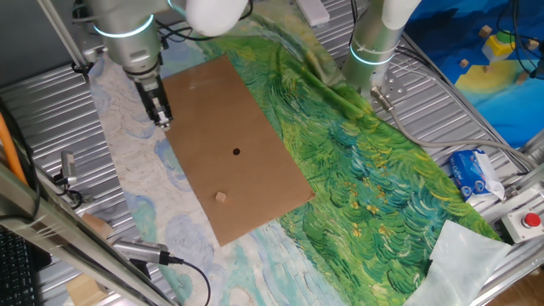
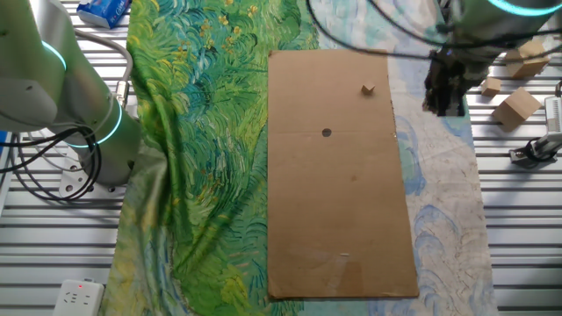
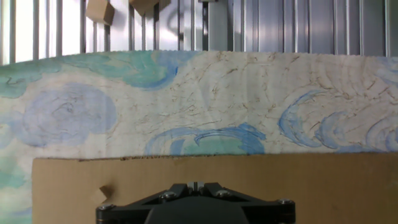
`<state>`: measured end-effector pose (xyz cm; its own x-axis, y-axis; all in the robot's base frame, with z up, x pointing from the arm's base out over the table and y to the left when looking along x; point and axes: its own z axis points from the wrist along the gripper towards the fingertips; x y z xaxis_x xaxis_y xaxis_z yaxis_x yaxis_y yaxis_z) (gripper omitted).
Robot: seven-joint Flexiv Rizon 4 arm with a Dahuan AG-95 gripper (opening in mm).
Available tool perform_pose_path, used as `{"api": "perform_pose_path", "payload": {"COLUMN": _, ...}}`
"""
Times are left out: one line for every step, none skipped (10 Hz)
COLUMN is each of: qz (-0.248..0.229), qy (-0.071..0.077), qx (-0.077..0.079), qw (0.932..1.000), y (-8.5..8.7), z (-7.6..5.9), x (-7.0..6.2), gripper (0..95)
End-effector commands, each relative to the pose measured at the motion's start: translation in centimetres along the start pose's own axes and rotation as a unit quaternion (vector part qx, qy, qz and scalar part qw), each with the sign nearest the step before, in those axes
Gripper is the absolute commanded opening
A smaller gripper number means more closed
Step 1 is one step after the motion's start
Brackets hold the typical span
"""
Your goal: Grab the block and place it at the designated location
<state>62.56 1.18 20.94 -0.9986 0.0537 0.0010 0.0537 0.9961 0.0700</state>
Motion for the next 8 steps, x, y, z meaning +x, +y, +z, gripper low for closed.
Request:
{"api": "perform_pose_path", "payload": {"qz": 0.018, "qy": 0.032, "qx": 0.011, "qw": 0.9993, "y": 2.6, "z": -0.3, "x": -2.5, "gripper": 0.0}}
{"api": "perform_pose_path", "payload": {"qz": 0.028, "qy": 0.032, "qx": 0.009, "qw": 0.9991, "y": 4.1, "z": -0.3, "x": -3.4, "gripper": 0.0}}
{"api": "perform_pose_path", "payload": {"qz": 0.031, "qy": 0.033, "qx": 0.01, "qw": 0.9989, "y": 4.6, "z": -0.4, "x": -3.7, "gripper": 0.0}}
{"api": "perform_pose_path", "payload": {"qz": 0.044, "qy": 0.034, "qx": 0.012, "qw": 0.9984, "y": 6.6, "z": -0.3, "x": -4.7, "gripper": 0.0}}
{"api": "perform_pose_path", "payload": {"qz": 0.05, "qy": 0.033, "qx": 0.011, "qw": 0.9981, "y": 7.4, "z": -0.1, "x": -5.0, "gripper": 0.0}}
{"api": "perform_pose_path", "payload": {"qz": 0.057, "qy": 0.033, "qx": 0.013, "qw": 0.9978, "y": 8.4, "z": 0.2, "x": -5.4, "gripper": 0.0}}
{"api": "perform_pose_path", "payload": {"qz": 0.065, "qy": 0.032, "qx": 0.013, "qw": 0.9973, "y": 9.8, "z": 0.7, "x": -5.7, "gripper": 0.0}}
{"api": "perform_pose_path", "payload": {"qz": 0.07, "qy": 0.031, "qx": 0.014, "qw": 0.997, "y": 10.7, "z": 1.0, "x": -5.8, "gripper": 0.0}}
